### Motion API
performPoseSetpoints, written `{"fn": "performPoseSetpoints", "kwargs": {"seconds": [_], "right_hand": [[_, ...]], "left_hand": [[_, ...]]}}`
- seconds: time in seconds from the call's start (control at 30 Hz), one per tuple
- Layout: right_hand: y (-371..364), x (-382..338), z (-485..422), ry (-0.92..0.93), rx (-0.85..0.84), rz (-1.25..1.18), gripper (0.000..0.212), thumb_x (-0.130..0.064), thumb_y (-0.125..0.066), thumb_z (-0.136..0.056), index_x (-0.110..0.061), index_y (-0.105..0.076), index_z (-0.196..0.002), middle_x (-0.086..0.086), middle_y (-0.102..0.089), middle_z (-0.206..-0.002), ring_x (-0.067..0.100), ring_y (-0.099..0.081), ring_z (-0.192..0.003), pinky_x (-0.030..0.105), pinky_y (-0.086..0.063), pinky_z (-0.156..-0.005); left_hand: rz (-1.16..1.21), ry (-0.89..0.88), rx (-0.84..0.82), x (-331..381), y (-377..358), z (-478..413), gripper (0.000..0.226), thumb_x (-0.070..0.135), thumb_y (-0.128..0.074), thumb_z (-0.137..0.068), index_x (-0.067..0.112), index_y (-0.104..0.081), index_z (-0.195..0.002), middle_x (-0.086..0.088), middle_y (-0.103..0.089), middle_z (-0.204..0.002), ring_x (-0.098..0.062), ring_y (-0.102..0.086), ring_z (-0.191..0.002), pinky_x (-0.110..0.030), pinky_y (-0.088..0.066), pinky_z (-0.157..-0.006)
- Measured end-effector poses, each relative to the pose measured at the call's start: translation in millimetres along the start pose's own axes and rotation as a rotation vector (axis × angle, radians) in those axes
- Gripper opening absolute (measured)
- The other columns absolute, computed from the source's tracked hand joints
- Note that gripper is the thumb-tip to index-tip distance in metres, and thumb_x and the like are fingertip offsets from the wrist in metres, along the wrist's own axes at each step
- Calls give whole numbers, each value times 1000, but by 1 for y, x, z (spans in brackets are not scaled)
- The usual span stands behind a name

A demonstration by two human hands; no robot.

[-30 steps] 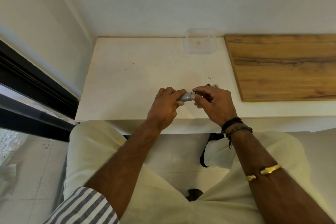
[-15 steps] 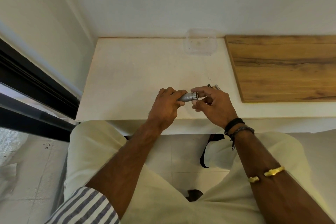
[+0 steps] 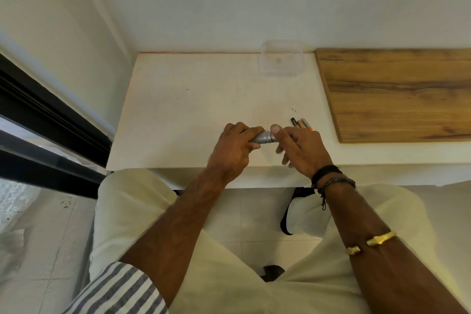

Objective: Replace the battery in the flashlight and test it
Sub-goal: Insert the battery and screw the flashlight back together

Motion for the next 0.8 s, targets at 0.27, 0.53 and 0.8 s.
{"fn": "performPoseSetpoints", "kwargs": {"seconds": [0.27, 0.53, 0.8], "right_hand": [[3, -11, 3, 123, -28, -98, 22, -23, -70, -95, -13, -71, -114, 2, -76, -87, 10, -73, -63, 30, -64, -63], [4, -10, 3, 77, 25, 39, 40, -58, -57, -93, -21, -67, -101, -3, -72, -76, 5, -67, -54, 32, -62, -57], [2, -12, 3, 137, 12, -27, 24, -26, -74, -91, -17, -71, -114, -1, -75, -85, 8, -72, -66, 34, -64, -64]], "left_hand": [[-2, 33, 0, -4, 1, 0, 34, 18, -52, -100, 22, -56, -133, -5, -58, -108, -16, -38, -98, -29, -36, -83], [3, 24, 0, -2, 2, 0, 33, 18, -52, -99, 21, -57, -132, -6, -58, -106, -21, -43, -99, -30, -36, -82], [-12, 53, -28, -6, -3, 1, 34, 19, -51, -100, 25, -55, -133, -2, -56, -107, -15, -37, -98, -29, -37, -83]]}}
Point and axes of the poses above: each hand's wrist, its own z-axis away from the middle knuckle, its own y-axis out of the back of the hand, x = y × z, the point moved 10 cm from there along -z, towards the middle knuckle
